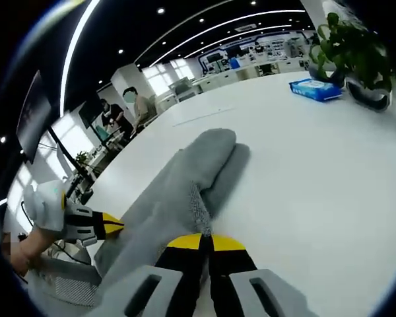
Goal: Open the folded towel by lifting each exposed corner and separating the folded layers until the towel lies flat within the target outline without major curled edges
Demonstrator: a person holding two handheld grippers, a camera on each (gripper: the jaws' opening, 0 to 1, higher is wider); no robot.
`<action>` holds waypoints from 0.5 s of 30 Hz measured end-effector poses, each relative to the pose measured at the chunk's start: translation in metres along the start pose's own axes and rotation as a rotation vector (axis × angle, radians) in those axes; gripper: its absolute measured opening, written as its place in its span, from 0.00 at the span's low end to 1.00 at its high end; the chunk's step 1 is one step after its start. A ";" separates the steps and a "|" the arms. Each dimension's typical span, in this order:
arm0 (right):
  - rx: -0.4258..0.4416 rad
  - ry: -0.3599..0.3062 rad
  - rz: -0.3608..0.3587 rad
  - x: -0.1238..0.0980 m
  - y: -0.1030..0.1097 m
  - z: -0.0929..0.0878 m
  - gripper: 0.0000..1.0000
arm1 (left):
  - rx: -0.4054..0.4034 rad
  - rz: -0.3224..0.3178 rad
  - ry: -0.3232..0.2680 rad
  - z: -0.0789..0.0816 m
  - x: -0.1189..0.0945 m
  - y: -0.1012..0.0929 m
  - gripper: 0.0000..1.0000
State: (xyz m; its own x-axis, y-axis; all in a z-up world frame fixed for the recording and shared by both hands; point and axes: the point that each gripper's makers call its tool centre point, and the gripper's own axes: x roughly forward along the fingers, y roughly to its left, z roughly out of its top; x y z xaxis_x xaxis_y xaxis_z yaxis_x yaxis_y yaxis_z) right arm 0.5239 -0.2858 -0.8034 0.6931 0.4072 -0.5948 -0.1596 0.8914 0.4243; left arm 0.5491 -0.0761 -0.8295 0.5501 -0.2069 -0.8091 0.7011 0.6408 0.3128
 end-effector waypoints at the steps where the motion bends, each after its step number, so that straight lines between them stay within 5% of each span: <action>1: 0.008 0.000 -0.009 -0.001 -0.003 0.000 0.00 | -0.013 0.011 0.012 -0.003 0.000 0.004 0.00; 15: -0.012 0.050 -0.086 -0.003 -0.021 -0.010 0.00 | -0.130 0.074 0.104 -0.039 -0.008 0.041 0.00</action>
State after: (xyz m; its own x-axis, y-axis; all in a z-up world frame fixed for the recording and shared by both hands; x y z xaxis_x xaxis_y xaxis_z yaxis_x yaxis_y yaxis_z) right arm 0.5181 -0.3040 -0.8176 0.6683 0.3386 -0.6624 -0.1097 0.9255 0.3625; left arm 0.5559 -0.0200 -0.8298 0.5435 -0.0818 -0.8354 0.5919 0.7431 0.3123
